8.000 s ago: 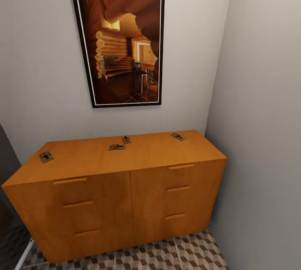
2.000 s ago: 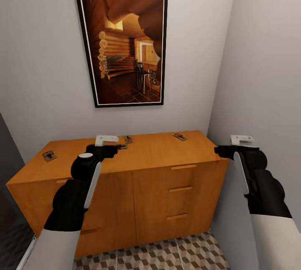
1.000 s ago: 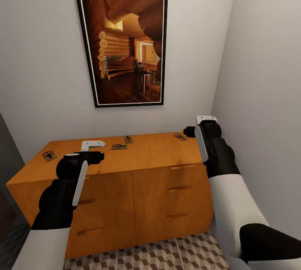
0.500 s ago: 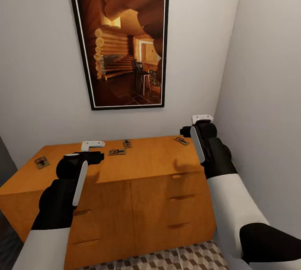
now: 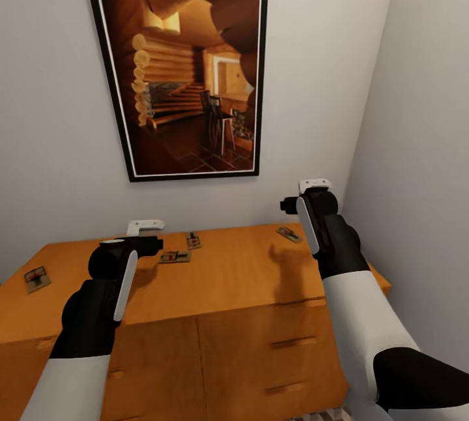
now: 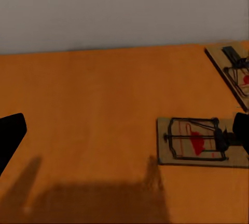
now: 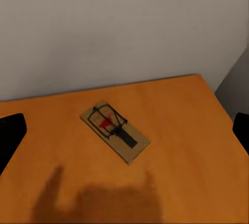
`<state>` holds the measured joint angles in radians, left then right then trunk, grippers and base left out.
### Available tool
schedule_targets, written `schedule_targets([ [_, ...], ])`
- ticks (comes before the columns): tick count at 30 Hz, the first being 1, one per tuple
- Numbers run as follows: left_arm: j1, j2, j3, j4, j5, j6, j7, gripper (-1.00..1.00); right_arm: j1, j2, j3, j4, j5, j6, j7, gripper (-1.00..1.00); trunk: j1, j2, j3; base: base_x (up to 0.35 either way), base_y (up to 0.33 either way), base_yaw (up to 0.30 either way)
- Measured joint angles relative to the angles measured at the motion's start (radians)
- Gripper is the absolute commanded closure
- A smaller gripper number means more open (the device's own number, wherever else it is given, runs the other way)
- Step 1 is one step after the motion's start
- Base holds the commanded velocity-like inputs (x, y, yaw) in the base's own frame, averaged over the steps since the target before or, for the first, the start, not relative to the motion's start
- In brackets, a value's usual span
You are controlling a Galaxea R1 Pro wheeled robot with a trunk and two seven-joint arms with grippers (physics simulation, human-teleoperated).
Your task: Take the four mousetraps from the cabinet in the bathroom and place them on the bathroom floor. Make sure all four end up on the same floor surface, and ensure that at least two of them are either under or directly next to the same bathroom sink.
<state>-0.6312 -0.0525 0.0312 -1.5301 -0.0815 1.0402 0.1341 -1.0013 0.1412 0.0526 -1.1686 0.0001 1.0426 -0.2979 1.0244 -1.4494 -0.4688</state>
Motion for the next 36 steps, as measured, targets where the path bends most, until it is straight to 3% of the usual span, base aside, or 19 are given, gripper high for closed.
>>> schedule_targets([
  [10, 0.000, 0.000, -0.001, 0.000, 0.000, 0.000, 0.000, -1.00, 0.000, -0.001, -0.001, 0.007, -0.002, 0.000, 0.000, -1.00, 0.000, 0.000, 0.000, 0.277, 0.000, 0.000],
  [21, 0.000, 0.000, -0.005, 0.001, 0.001, 0.001, 0.000, -1.00, 0.000, -0.007, 0.001, 0.011, -0.003, 0.000, 0.003, -1.00, 0.001, 0.000, 0.000, 0.056, 0.000, 0.000],
  [31, 0.000, -0.001, -0.006, 0.007, 0.021, 0.003, -0.002, -1.00, -0.001, -0.058, 0.007, 0.049, -0.014, 0.000, 0.017, -1.00, 0.001, 0.000, 0.000, 0.005, 0.000, 0.000],
  [36, 0.000, 0.001, -0.006, 0.016, 0.060, 0.003, -0.004, -1.00, -0.001, -0.092, 0.010, 0.098, -0.029, 0.001, 0.051, -1.00, 0.001, 0.000, 0.000, 0.001, 0.000, 0.000],
])
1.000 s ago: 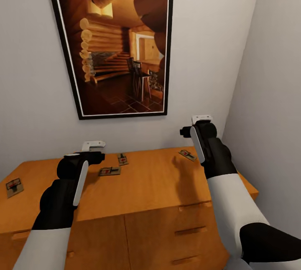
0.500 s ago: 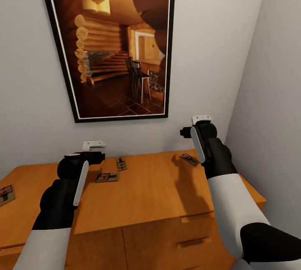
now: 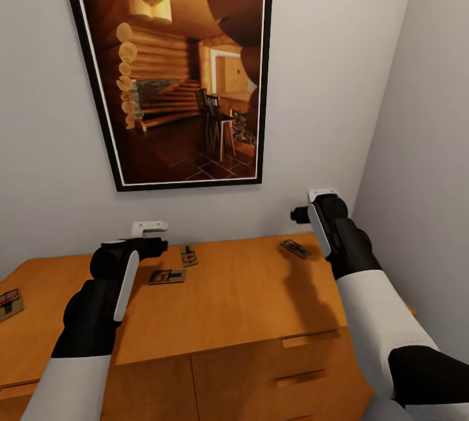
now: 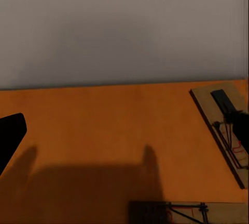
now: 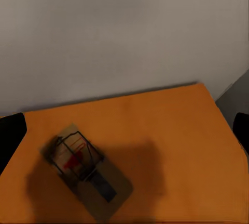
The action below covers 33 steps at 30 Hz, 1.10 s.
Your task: Take the four mousetraps from the cabinet in the bathroom and place them on the bathroom floor. Make sure all four end up on the same floor surface, and ensure that at least two of them are either under or directly next to the same bathroom sink.
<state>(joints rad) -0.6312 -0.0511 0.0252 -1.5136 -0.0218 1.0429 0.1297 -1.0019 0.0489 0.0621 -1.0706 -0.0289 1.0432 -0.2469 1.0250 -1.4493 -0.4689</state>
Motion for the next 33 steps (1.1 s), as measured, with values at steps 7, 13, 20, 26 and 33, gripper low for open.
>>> schedule_targets([
  [7, 0.000, 0.005, 0.000, 0.020, 0.054, 0.000, -0.004, -1.00, 0.000, -0.054, 0.035, 0.052, -0.037, 0.000, 0.057, -1.00, 0.000, 0.000, 0.000, 0.000, 0.000, 0.000],
  [13, 0.001, 0.007, 0.000, 0.041, 0.068, 0.000, -0.005, -1.00, 0.000, -0.101, 0.080, 0.066, -0.084, 0.001, 0.092, -1.00, 0.000, 0.000, 0.000, 0.000, 0.000, 0.000],
  [20, 0.001, 0.009, 0.000, 0.055, 0.074, 0.000, -0.006, -1.00, -0.003, -0.145, 0.106, 0.071, -0.172, 0.001, 0.123, -1.00, 0.000, 0.000, 0.000, 0.000, 0.000, 0.000],
  [26, 0.001, 0.010, 0.000, 0.057, 0.075, 0.000, -0.006, -1.00, -0.013, -0.155, 0.111, 0.071, -0.240, 0.001, 0.130, -1.00, 0.000, 0.000, 0.000, 0.000, 0.000, 0.000],
  [33, 0.002, 0.010, 0.002, 0.058, 0.075, 0.000, -0.006, -1.00, -0.037, -0.159, 0.114, 0.072, -0.340, 0.001, 0.133, -1.00, 0.000, 0.000, 0.000, 0.000, 0.000, 0.000],
])
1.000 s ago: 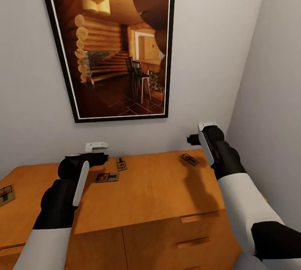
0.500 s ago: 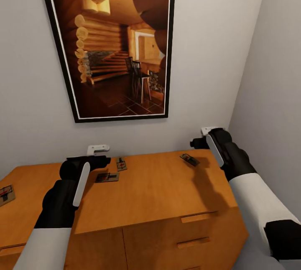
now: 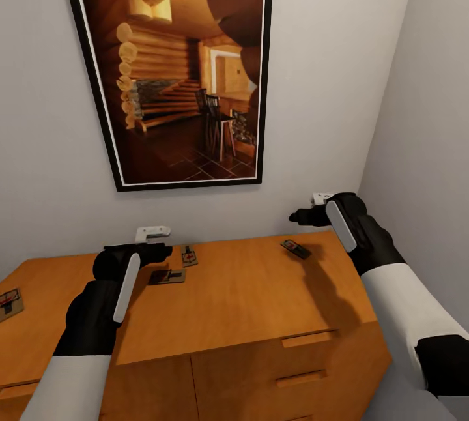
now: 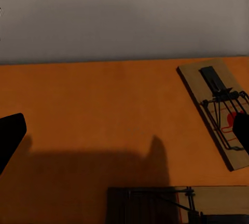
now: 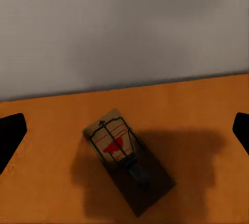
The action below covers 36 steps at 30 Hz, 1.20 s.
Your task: Take the four mousetraps from the cabinet in the bathroom and place them on the bathroom floor. Make sure all four end up on the same floor surface, and ensure that at least two of them are either under or directly next to the same bathroom sink.
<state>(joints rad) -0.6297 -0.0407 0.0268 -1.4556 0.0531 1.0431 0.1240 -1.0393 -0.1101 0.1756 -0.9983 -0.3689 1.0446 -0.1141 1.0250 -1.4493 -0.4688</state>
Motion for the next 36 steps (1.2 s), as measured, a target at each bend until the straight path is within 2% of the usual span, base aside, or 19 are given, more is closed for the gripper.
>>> schedule_targets([
  [8, 0.000, 0.000, 0.001, 0.001, 0.000, 0.000, 0.000, -1.00, -0.005, -0.001, 0.000, 0.022, -0.022, 0.000, 0.000, -1.00, 0.000, 0.000, 0.000, 0.000, 0.000, 0.000],
  [9, 0.000, 0.000, 0.001, 0.001, 0.001, 0.000, 0.000, -1.00, -0.022, -0.001, 0.000, 0.065, -0.024, 0.000, 0.000, -1.00, 0.000, 0.000, 0.000, 0.000, 0.000, 0.000],
  [18, 0.000, 0.000, 0.001, 0.001, 0.001, 0.000, 0.000, -1.00, -0.075, 0.002, -0.001, 0.185, -0.026, 0.000, 0.000, -1.00, 0.000, 0.000, 0.000, 0.000, 0.000, 0.000],
  [36, 0.000, -0.001, 0.000, 0.001, 0.000, 0.000, 0.000, -1.00, -0.089, 0.009, 0.019, 0.274, -0.024, 0.000, -0.003, -1.00, 0.000, 0.000, 0.000, 0.000, 0.000, 0.000],
])
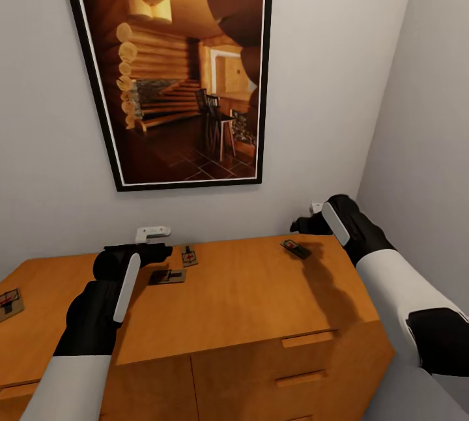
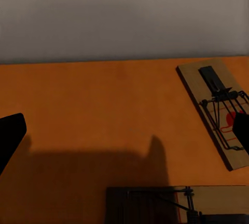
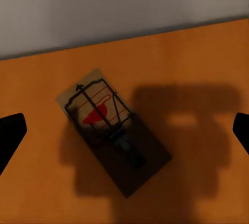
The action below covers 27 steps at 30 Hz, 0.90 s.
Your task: Take the four mousetraps from the cabinet in the bathroom and place them on the bathroom floor. Make sure all four end up on the same floor surface, and ensure that at least two of them are either under or directly next to the same bathroom sink.
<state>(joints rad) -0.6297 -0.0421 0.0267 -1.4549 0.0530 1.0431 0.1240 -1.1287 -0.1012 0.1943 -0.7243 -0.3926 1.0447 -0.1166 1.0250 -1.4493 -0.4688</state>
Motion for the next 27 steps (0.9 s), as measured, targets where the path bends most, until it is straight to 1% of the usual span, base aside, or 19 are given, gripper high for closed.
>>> schedule_targets([
  [7, 0.000, -0.001, 0.000, 0.000, 0.000, 0.000, 0.000, -1.00, -0.006, 0.004, 0.001, 0.015, 0.005, 0.000, -0.002, -1.00, 0.000, 0.000, 0.000, 0.000, 0.000, 0.000],
  [15, 0.000, -0.001, 0.000, 0.000, 0.000, 0.000, 0.000, -1.00, -0.053, 0.009, 0.001, 0.103, 0.010, 0.000, -0.005, -1.00, 0.000, 0.000, 0.000, 0.000, 0.000, 0.000],
  [19, 0.000, -0.001, 0.000, 0.000, 0.001, 0.000, 0.000, -1.00, -0.065, 0.012, 0.001, 0.124, 0.010, 0.000, -0.005, -1.00, 0.000, 0.000, 0.000, 0.000, 0.000, 0.000],
  [27, 0.000, -0.001, 0.000, -0.001, -0.001, 0.000, 0.000, -1.00, -0.076, 0.039, 0.001, 0.145, 0.010, 0.000, -0.006, -1.00, 0.000, 0.000, 0.000, 0.000, 0.000, 0.000],
])
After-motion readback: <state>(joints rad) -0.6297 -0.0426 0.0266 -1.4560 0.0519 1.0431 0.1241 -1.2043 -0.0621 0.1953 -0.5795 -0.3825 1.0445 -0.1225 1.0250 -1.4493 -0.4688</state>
